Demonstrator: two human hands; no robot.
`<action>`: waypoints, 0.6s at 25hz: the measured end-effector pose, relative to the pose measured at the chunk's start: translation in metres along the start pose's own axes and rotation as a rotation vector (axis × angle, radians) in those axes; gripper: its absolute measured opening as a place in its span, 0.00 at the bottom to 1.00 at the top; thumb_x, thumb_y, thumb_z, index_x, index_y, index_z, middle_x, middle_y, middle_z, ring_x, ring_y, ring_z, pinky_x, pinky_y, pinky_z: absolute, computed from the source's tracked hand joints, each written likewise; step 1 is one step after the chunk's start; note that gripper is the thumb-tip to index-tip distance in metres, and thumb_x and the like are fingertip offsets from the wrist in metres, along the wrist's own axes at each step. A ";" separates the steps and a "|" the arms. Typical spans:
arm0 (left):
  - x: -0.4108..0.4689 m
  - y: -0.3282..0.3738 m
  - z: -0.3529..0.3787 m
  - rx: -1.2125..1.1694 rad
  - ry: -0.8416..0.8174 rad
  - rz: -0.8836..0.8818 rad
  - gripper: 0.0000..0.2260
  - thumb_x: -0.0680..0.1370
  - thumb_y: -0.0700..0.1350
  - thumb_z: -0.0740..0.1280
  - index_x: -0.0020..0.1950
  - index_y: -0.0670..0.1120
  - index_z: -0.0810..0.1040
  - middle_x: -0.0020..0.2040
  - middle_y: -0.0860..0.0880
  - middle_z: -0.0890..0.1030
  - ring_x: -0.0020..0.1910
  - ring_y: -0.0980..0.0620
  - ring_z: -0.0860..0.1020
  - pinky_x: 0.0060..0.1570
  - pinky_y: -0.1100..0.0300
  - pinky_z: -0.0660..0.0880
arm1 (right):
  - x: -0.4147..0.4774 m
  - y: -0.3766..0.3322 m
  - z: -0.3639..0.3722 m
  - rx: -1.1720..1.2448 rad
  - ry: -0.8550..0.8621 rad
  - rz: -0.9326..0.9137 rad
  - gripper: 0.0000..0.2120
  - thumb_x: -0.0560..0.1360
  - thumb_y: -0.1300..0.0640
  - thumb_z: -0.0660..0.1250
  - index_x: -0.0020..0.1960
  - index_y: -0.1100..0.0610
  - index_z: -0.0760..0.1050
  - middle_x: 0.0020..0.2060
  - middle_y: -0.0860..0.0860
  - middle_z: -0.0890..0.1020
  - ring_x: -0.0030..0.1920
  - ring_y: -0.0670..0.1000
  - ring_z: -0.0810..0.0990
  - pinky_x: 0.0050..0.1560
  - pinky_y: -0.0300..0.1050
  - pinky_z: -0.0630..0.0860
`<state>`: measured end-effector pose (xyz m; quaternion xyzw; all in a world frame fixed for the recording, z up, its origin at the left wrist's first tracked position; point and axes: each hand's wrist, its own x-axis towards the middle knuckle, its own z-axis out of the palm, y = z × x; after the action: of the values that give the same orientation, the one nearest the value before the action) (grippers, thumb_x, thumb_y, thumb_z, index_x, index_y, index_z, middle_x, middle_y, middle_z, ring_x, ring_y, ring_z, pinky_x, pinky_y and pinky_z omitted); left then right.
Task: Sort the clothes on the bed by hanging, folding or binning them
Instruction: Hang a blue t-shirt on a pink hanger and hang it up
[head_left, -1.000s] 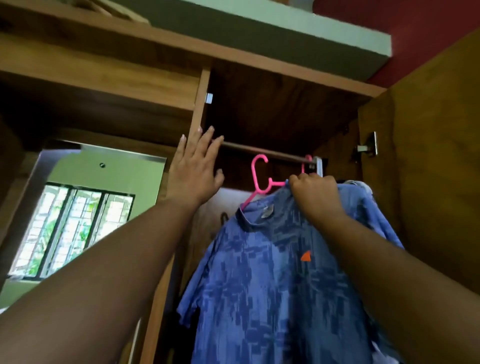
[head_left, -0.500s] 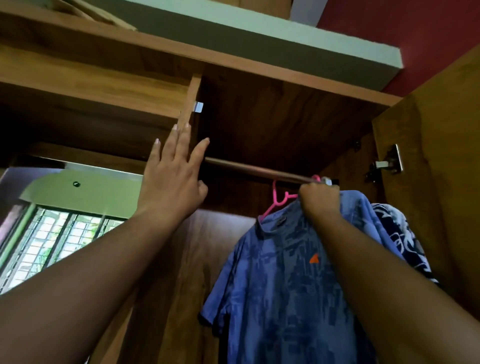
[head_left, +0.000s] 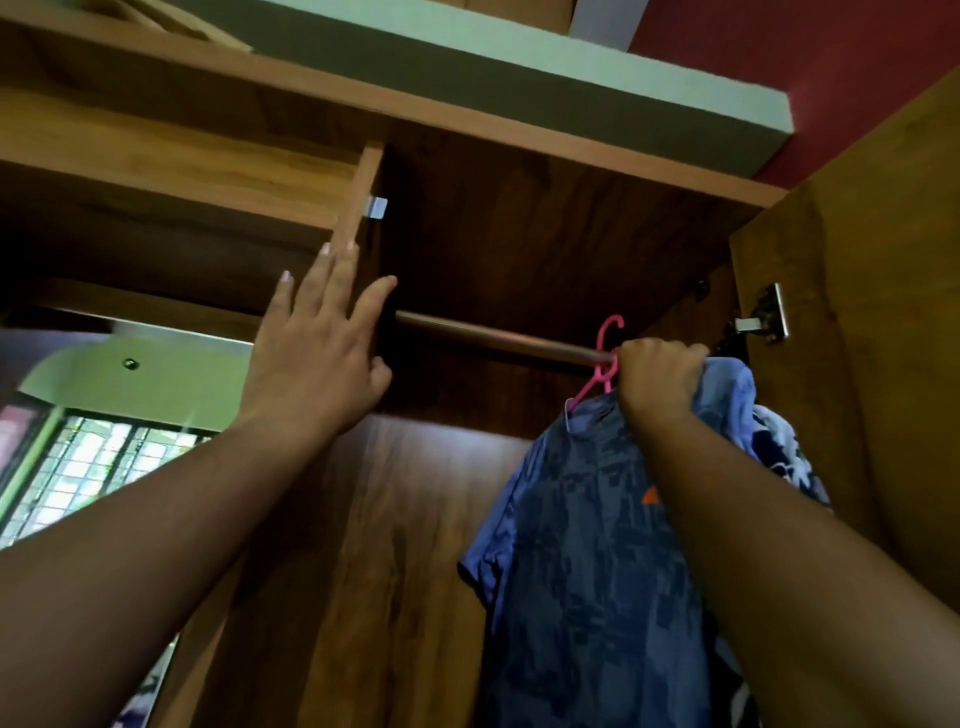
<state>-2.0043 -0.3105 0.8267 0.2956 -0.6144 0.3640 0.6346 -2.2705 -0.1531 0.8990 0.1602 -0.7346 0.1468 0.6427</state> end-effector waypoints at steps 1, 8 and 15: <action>-0.002 0.001 0.000 -0.003 0.013 0.002 0.34 0.75 0.55 0.62 0.78 0.51 0.52 0.79 0.41 0.48 0.78 0.43 0.47 0.74 0.43 0.52 | -0.003 0.003 -0.002 -0.024 0.005 -0.015 0.09 0.79 0.58 0.58 0.54 0.53 0.77 0.47 0.52 0.81 0.49 0.55 0.79 0.53 0.50 0.69; -0.006 0.003 -0.003 -0.134 0.028 -0.114 0.36 0.77 0.55 0.59 0.79 0.42 0.46 0.79 0.40 0.48 0.77 0.43 0.50 0.74 0.44 0.53 | -0.031 0.012 -0.002 -0.184 0.025 -0.177 0.12 0.80 0.61 0.54 0.57 0.55 0.75 0.46 0.50 0.81 0.47 0.54 0.79 0.53 0.51 0.71; -0.014 0.005 -0.006 -0.162 -0.008 -0.106 0.38 0.77 0.54 0.61 0.78 0.40 0.44 0.78 0.39 0.46 0.77 0.43 0.49 0.74 0.44 0.52 | -0.054 0.012 -0.011 -0.476 -0.087 -0.226 0.17 0.81 0.57 0.52 0.65 0.62 0.70 0.59 0.60 0.78 0.60 0.63 0.74 0.62 0.61 0.68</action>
<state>-2.0042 -0.3041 0.8120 0.2768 -0.6277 0.2781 0.6723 -2.2595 -0.1352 0.8466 0.0920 -0.7528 -0.1098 0.6425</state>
